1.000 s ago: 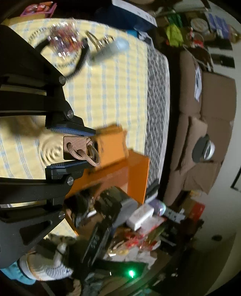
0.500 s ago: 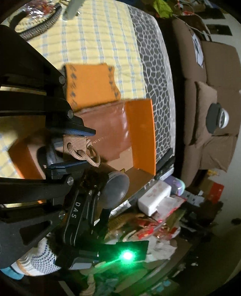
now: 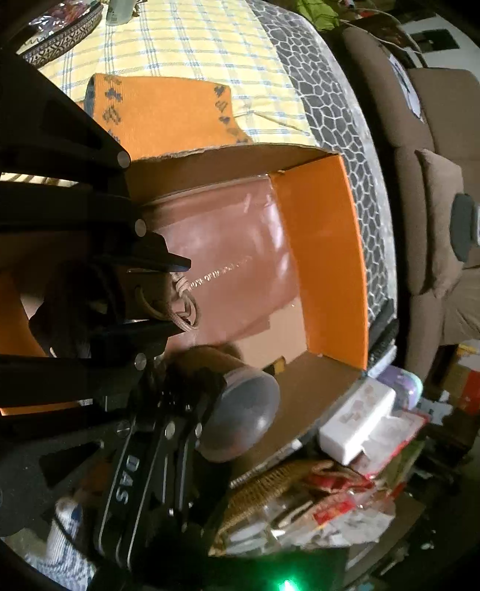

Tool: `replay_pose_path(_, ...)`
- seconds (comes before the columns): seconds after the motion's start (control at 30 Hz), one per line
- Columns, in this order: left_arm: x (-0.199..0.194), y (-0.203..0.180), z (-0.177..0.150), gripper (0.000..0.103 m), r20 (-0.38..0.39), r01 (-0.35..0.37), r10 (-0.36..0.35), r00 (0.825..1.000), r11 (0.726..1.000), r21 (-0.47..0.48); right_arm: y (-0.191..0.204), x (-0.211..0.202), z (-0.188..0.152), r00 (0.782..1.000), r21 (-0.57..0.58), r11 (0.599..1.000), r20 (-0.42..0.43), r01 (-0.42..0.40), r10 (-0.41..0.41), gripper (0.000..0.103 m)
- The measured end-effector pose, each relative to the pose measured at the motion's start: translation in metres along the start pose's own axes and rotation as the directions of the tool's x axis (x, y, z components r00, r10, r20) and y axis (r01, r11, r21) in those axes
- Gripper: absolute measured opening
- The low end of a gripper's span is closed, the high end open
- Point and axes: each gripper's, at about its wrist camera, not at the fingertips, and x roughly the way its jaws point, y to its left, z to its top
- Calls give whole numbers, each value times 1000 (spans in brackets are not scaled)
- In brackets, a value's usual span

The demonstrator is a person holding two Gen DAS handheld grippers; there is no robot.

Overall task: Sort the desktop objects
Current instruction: 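Carry both into the orange box and open both tools to release them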

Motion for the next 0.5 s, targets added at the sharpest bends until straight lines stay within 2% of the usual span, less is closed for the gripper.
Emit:
replay_pose_path(0.2, 1, 4, -1, 23, -1, -7, 7, 1000, 1000, -14, 1, -2, 0, 1000, -19, 999, 7, 28, -28, 87)
replay_pose_path(0.4, -22, 11, 0, 24, 38, 16, -14, 999, 999, -37, 4, -22, 3, 997, -35, 999, 70, 26, -24, 87)
replay_pose_path(0.5, -38, 15, -1, 35, 63, 20, -18, 998, 999, -37, 2, -37, 5, 994, -34, 999, 108, 21, -18, 87)
